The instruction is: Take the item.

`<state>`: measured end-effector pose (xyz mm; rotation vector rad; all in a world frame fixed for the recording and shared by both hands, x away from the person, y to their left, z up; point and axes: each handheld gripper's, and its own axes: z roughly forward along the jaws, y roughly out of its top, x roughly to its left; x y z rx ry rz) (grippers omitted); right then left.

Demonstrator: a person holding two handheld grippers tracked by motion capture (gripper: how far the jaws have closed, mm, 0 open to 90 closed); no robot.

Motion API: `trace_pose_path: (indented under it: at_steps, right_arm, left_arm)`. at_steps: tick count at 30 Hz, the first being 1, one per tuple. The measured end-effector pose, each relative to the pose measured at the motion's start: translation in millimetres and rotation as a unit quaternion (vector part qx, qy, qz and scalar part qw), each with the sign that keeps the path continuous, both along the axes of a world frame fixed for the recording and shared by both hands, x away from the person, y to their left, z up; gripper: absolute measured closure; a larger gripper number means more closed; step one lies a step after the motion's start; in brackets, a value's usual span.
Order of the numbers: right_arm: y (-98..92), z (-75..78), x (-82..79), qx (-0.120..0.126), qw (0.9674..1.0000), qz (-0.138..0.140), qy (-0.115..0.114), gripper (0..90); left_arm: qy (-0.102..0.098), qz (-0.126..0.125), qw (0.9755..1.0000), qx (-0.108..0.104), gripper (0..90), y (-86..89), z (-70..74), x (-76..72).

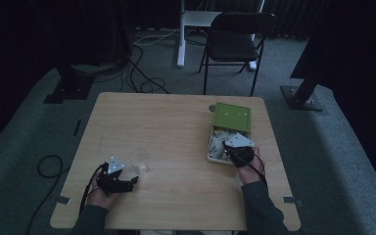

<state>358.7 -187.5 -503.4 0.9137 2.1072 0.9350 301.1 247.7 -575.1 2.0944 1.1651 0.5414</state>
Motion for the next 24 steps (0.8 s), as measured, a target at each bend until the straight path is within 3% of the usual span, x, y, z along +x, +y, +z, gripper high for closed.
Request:
trace_pose_path:
  at_steps: [24]
  right_arm:
    - [-3.4,38.0,-15.9,0.027,0.9982,0.019,-0.05,90.0]
  left_arm:
    - [-0.001,0.0,1.0,-0.001,15.1,0.0,-0.1,0.1]
